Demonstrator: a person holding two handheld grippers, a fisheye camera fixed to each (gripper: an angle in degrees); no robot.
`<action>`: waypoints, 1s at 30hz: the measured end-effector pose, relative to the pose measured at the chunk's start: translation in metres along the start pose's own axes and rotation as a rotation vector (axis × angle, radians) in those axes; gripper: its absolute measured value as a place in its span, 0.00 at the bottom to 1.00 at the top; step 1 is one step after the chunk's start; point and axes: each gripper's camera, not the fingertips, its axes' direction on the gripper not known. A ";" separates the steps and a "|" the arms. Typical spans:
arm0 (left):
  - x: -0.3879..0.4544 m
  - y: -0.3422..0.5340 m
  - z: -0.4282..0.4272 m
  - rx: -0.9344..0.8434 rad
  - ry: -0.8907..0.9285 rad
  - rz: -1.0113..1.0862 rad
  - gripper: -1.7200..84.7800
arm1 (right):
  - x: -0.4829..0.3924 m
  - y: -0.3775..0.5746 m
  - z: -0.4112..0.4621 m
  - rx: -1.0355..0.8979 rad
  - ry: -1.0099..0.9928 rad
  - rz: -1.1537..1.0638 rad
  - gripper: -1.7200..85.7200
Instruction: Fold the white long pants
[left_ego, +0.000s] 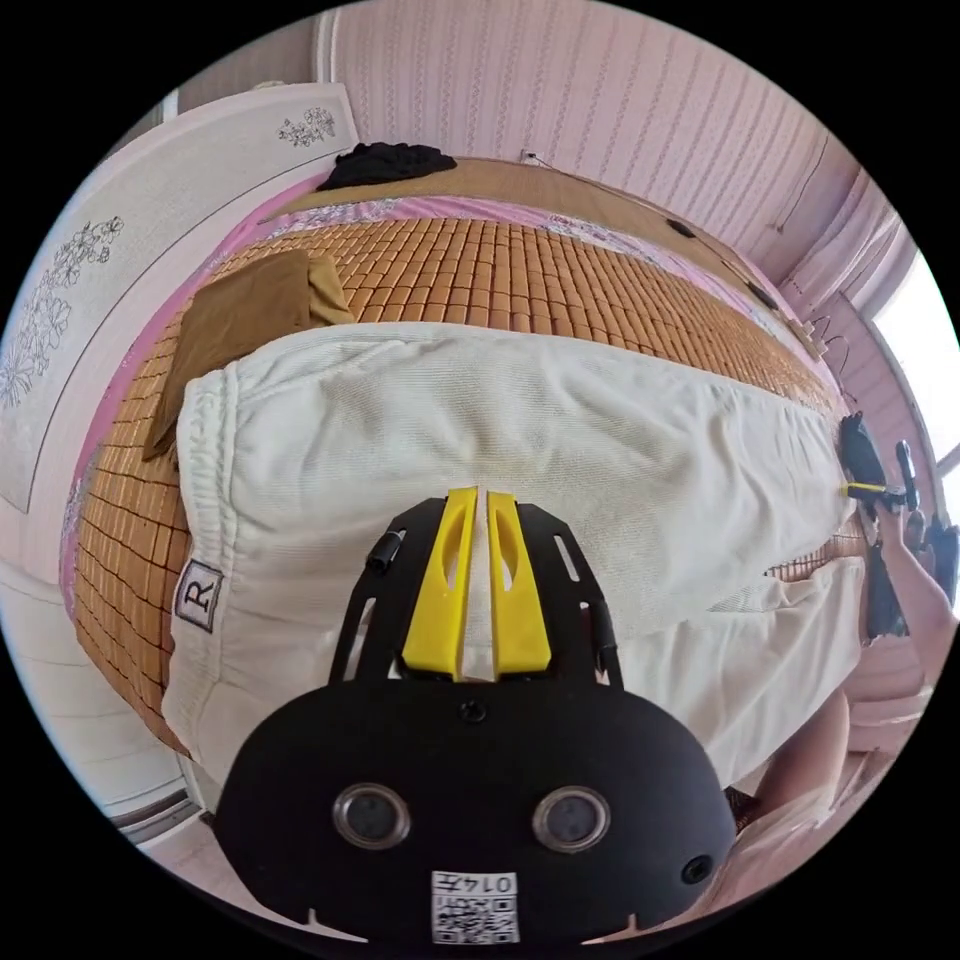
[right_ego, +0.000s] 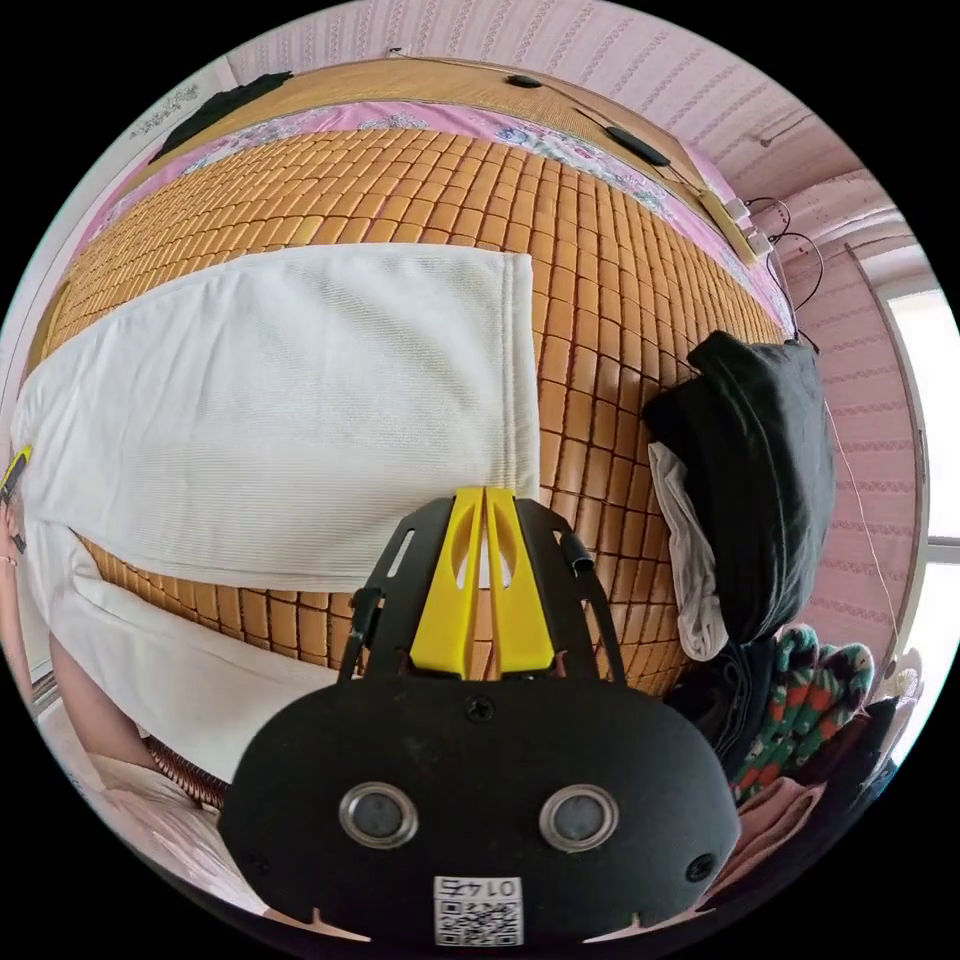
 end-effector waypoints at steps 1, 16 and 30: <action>-0.008 0.010 -0.012 0.024 0.014 -0.017 0.04 | -0.017 -0.008 -0.016 0.049 -0.001 -0.067 0.02; -0.217 0.205 -0.119 0.209 0.171 -0.663 0.15 | -0.560 -0.196 -0.184 0.291 -0.409 -1.060 0.21; -0.198 0.209 -0.166 0.416 0.081 -0.476 0.02 | -0.609 -0.211 -0.229 0.358 -0.407 -1.013 0.09</action>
